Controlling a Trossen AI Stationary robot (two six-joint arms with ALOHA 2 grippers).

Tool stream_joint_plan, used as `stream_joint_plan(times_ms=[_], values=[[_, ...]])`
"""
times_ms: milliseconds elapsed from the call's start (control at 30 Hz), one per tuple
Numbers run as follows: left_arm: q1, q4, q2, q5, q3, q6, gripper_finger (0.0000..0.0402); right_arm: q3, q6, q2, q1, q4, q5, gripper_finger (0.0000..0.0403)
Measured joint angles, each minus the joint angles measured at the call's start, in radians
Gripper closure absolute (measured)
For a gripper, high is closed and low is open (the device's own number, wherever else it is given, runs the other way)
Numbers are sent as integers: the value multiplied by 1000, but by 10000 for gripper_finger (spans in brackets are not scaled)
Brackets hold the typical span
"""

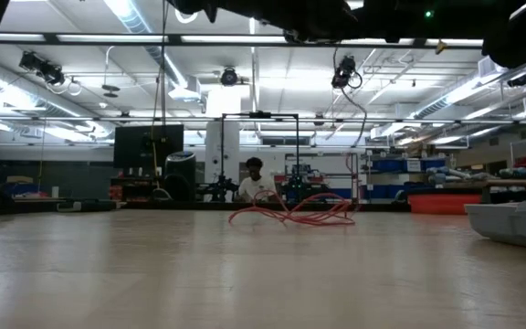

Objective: Coil cords
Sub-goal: Coil the wire

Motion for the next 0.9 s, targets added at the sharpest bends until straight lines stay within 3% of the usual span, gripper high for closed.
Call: stream_joint_plan(times_ms=[233, 567, 900], values=[[12, -50, 11, -106, -3, 0, 400, 0, 0, 1, 6, 21, -2, 403], [-2, -246, -2, -490, -1, -1, 400, -2, -8, -1, 37, 4, 10, 403], [-56, -377, -71, -640, -3, 53, 400, -1, 5, -3, 80, -35, -27, 400]])
